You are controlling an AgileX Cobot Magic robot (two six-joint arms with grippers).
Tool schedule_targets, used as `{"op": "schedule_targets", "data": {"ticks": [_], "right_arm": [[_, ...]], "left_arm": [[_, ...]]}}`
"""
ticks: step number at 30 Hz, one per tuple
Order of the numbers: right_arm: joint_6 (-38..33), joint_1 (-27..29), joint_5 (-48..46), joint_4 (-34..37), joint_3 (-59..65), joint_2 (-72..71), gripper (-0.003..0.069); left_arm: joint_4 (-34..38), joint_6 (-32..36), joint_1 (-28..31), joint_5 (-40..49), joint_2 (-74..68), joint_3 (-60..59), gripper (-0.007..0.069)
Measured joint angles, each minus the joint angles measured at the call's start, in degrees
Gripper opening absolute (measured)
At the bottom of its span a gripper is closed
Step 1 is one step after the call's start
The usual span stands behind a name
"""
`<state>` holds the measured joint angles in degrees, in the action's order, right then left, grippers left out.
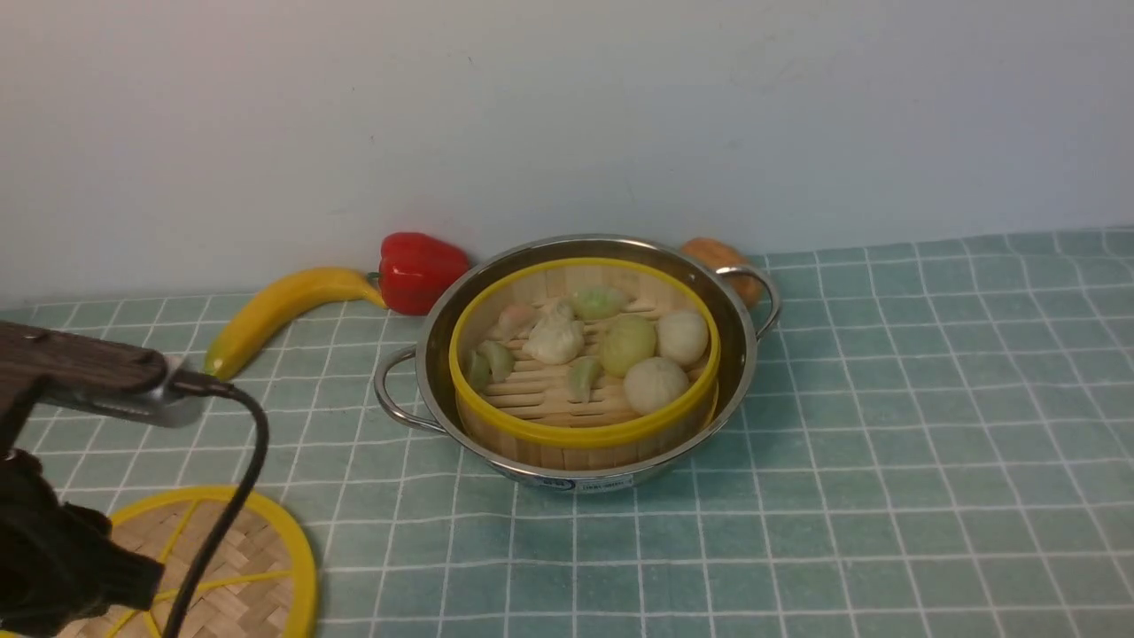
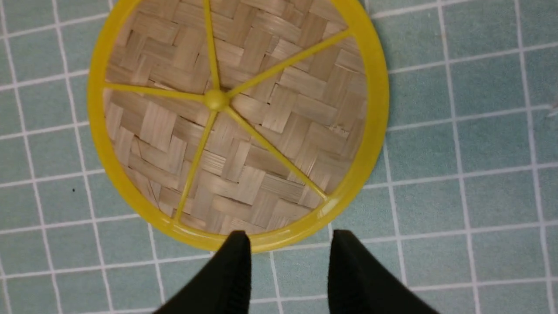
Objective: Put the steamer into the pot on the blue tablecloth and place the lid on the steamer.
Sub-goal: 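Grasp the bamboo steamer lid lying on the table by its centre knob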
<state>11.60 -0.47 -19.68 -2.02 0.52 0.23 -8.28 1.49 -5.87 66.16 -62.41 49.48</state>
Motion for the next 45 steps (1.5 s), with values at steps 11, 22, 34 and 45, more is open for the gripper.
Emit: {"op": "schedule_targets", "data": {"ticks": [11,22,34,45], "right_arm": [[0.04,0.00,0.05,0.00,0.00,0.00,0.0240],[0.04,0.00,0.05,0.02,0.00,0.00,0.0240],[0.07,0.00,0.05,0.15,0.00,0.00,0.0240],[0.07,0.00,0.05,0.20,0.00,0.00,0.0240]], "left_arm": [[1.80,-5.08,14.37,-8.70,-9.22,0.11,0.0244],[11.60,3.01,17.60,-17.74,-21.46,0.11,0.0244],[10.72,2.17,17.71,-18.71,-31.49,0.46,0.0244],[9.42,-0.12,17.71,-19.30,-31.59,0.46,0.0244]]}}
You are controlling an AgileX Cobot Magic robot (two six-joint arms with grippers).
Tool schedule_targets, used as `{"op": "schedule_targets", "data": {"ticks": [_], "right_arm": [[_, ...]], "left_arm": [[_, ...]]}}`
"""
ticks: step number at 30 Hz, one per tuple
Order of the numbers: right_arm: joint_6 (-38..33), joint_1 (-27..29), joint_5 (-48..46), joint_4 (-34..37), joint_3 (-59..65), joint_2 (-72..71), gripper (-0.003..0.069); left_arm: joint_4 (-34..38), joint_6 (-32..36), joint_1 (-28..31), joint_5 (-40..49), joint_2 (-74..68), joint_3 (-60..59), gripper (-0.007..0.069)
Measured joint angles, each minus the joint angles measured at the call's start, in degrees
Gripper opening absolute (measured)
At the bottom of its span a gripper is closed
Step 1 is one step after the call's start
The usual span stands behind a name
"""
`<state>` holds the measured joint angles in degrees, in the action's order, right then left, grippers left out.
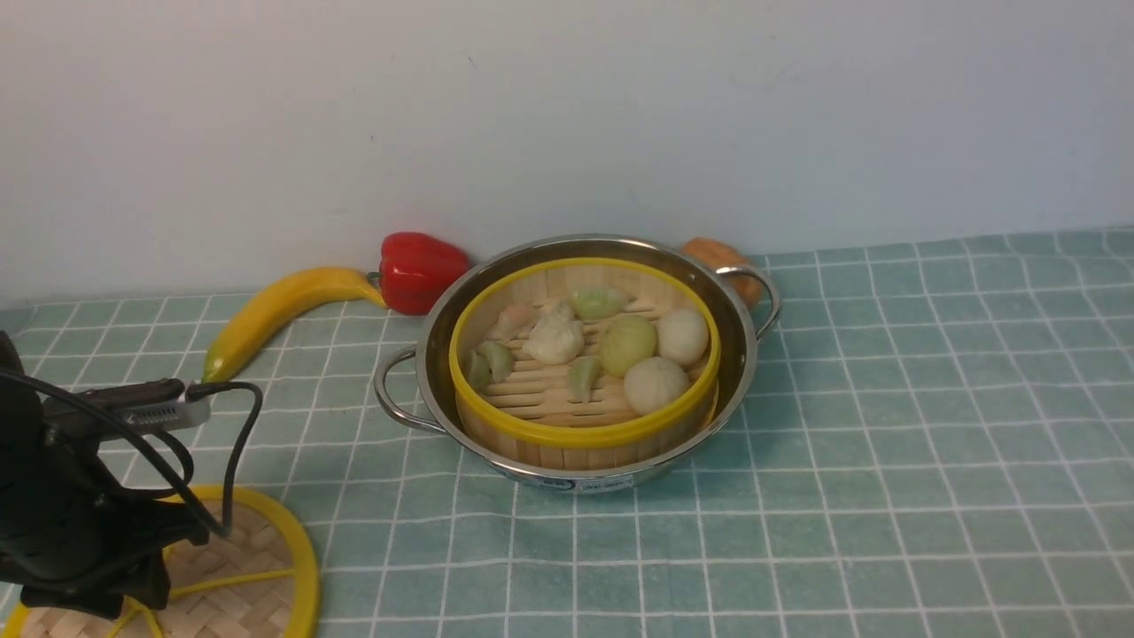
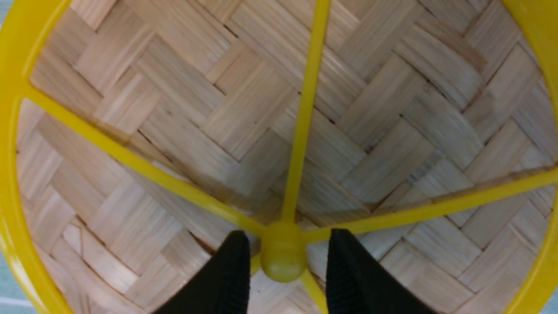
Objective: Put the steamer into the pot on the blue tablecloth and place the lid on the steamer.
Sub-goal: 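Grasp the bamboo steamer lid lying on the table by its centre knob, then place the yellow bamboo steamer lid onto the steamer in the pot with the left gripper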
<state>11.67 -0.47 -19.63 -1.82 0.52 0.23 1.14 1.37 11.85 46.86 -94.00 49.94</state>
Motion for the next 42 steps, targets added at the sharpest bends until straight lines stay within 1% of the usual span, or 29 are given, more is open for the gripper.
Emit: {"op": "schedule_targets", "data": {"ticks": [4,6,7,8,18,24,26,28,29,30,34,35,36,37,38,40,42], "right_arm": [[0.00,0.00,0.00,0.00,0.00,0.00,0.0240],[0.00,0.00,0.00,0.00,0.00,0.00,0.0240],[0.00,0.00,0.00,0.00,0.00,0.00,0.0240],[0.00,0.00,0.00,0.00,0.00,0.00,0.0240],[0.00,0.00,0.00,0.00,0.00,0.00,0.0240],[0.00,0.00,0.00,0.00,0.00,0.00,0.0240],[0.00,0.00,0.00,0.00,0.00,0.00,0.0240],[0.00,0.00,0.00,0.00,0.00,0.00,0.0240],[0.00,0.00,0.00,0.00,0.00,0.00,0.0240],[0.00,0.00,0.00,0.00,0.00,0.00,0.0240],[0.00,0.00,0.00,0.00,0.00,0.00,0.0240],[0.00,0.00,0.00,0.00,0.00,0.00,0.0240],[0.00,0.00,0.00,0.00,0.00,0.00,0.0240],[0.00,0.00,0.00,0.00,0.00,0.00,0.0240],[0.00,0.00,0.00,0.00,0.00,0.00,0.0240],[0.00,0.00,0.00,0.00,0.00,0.00,0.0240],[0.00,0.00,0.00,0.00,0.00,0.00,0.0240]], "left_arm": [[-0.18,-0.44,0.00,-0.05,0.00,0.00,0.0226],[-0.62,-0.58,0.00,-0.05,0.00,0.00,0.0167],[-0.60,-0.58,0.00,-0.05,0.00,0.00,0.0162],[-1.14,-0.58,0.00,-0.05,0.00,0.00,0.0120],[-1.14,-0.68,0.00,0.45,0.00,0.26,0.0116],[-0.81,2.05,-0.27,3.56,2.12,5.32,0.0116],[0.83,5.40,-0.33,5.30,4.71,9.78,0.0116],[1.77,7.25,-0.33,5.91,6.32,13.05,0.0116],[4.18,9.92,-0.33,6.36,8.48,17.46,0.0116],[4.45,10.19,-0.33,6.48,8.76,18.40,0.0116],[12.27,16.74,-0.60,9.94,9.40,26.21,0.0116],[16.62,20.56,-1.64,11.52,8.84,28.88,0.0116],[18.56,23.44,-2.58,12.42,8.34,30.27,0.0116],[19.38,24.52,-3.14,12.76,8.06,31.26,0.0116],[21.37,27.88,-5.55,13.53,6.55,33.41,0.0116],[21.87,30.89,-9.87,13.77,4.49,35.85,0.0116],[20.30,33.17,-14.41,13.80,1.65,38.56,0.0116]]}}
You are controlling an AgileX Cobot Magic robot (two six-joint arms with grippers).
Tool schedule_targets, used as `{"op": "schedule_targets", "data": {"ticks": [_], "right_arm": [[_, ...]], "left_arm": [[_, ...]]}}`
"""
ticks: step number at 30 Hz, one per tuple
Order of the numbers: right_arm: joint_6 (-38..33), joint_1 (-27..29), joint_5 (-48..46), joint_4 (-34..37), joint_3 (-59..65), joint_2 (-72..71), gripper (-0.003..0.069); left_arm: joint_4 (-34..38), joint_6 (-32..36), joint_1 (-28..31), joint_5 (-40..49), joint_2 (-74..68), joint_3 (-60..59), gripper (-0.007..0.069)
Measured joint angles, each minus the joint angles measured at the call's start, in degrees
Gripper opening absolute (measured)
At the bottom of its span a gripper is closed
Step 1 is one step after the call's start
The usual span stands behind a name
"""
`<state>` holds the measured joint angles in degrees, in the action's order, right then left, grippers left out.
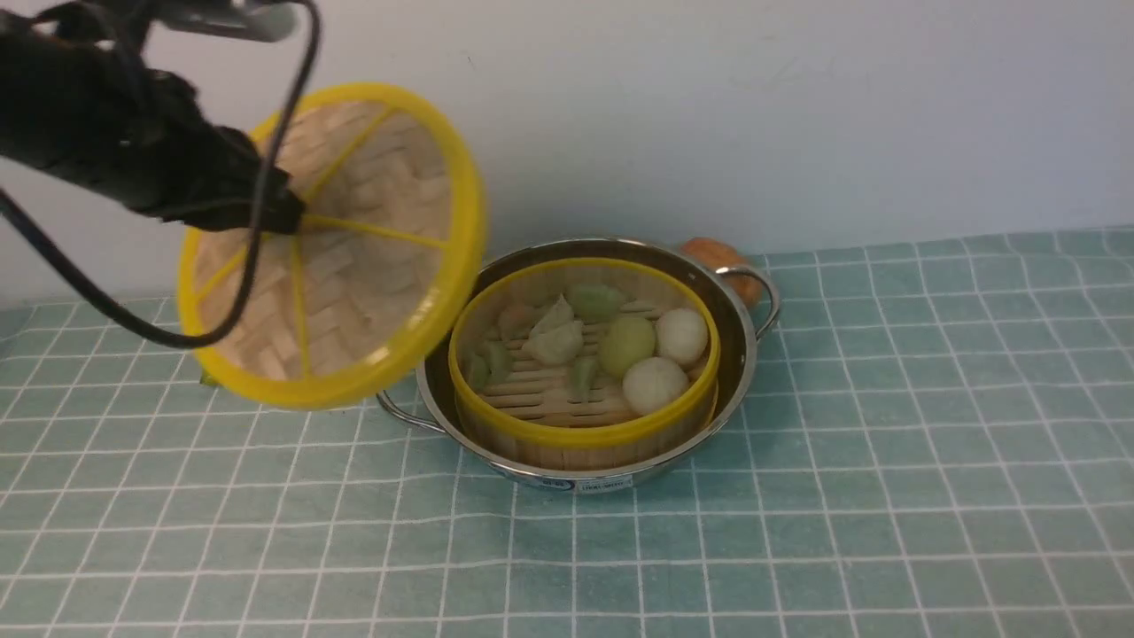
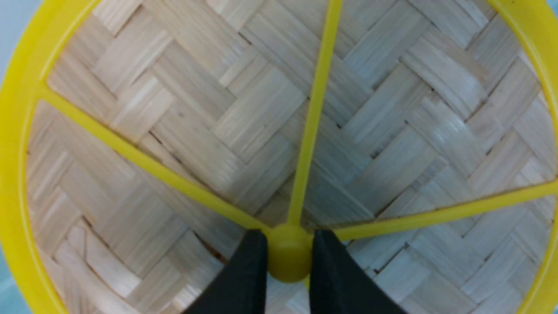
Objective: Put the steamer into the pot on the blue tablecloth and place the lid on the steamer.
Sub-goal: 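Place the yellow bamboo steamer lid onto the steamer in the pot with the left gripper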
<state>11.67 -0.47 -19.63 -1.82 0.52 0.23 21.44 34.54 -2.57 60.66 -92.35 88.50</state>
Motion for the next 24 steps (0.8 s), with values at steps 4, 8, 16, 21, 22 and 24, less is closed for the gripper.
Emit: {"op": "schedule_targets", "data": {"ticks": [4,8,16,21,22,24], "right_arm": [[0.00,0.00,0.00,0.00,0.00,0.00,0.0240],[0.00,0.00,0.00,0.00,0.00,0.00,0.0240],[0.00,0.00,0.00,0.00,0.00,0.00,0.0240],[0.00,0.00,0.00,0.00,0.00,0.00,0.0240],[0.00,0.00,0.00,0.00,0.00,0.00,0.0240],[0.00,0.00,0.00,0.00,0.00,0.00,0.0240]], "left_arm": [[-4.80,1.62,-6.51,0.05,-4.07,3.86,0.0116],[-8.52,4.00,-12.70,-1.15,-9.66,9.77,0.0116],[-9.25,9.28,-18.69,-3.66,-17.17,14.68,0.0116],[-12.80,7.84,-20.20,-3.48,-19.25,14.68,0.0116],[-14.47,6.98,-20.65,-3.48,-19.71,14.68,0.0116],[-16.25,6.34,-21.10,-3.78,-20.08,14.68,0.0116]]}}
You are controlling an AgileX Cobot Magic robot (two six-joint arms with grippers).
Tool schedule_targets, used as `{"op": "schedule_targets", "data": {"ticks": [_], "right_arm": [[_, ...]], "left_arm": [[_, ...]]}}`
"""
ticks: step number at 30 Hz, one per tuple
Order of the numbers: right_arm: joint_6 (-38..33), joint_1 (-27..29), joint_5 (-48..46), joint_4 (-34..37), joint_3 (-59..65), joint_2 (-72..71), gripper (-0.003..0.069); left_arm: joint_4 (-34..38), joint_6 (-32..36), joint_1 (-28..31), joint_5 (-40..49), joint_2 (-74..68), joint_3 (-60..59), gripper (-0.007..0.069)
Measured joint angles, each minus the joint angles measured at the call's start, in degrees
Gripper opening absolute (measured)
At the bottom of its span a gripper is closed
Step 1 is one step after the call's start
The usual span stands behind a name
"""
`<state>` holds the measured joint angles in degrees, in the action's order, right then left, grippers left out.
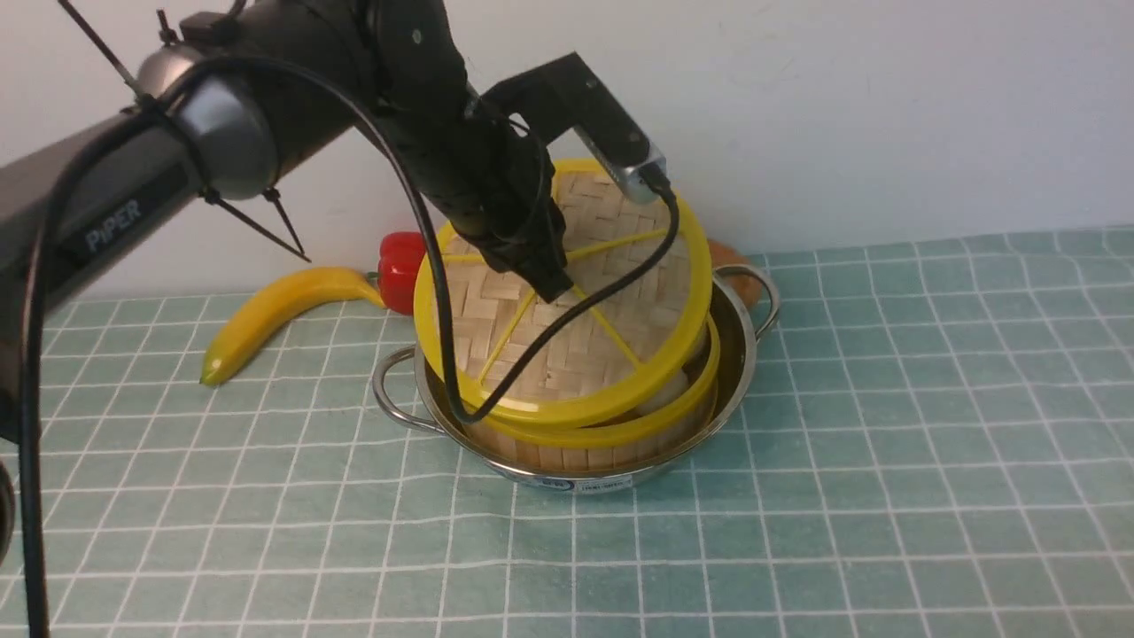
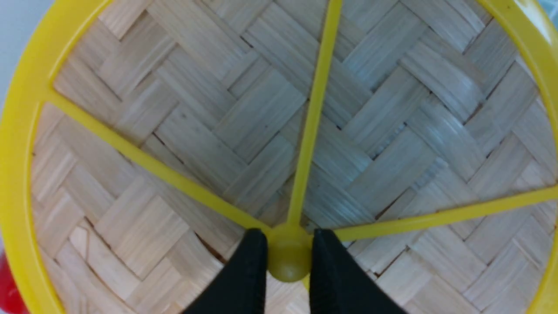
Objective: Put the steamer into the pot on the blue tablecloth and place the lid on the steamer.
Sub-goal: 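Place the yellow bamboo steamer lid onto the steamer in the pot with the left gripper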
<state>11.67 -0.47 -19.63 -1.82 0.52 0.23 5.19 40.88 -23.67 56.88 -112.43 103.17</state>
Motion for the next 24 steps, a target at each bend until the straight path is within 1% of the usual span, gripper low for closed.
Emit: {"op": "schedule_targets", "data": {"ticks": [9,24], "right_arm": [[0.00,0.00,0.00,0.02,0.00,0.00,0.0240],[-0.05,0.00,0.00,0.02,0.00,0.00,0.0240]], "left_arm": [[-1.39,-0.77,-0.16,-1.77,-2.61,0.07,0.0116],[-1.39,-0.24,-0.16,-5.05,-3.25,0.07,0.0116]]}}
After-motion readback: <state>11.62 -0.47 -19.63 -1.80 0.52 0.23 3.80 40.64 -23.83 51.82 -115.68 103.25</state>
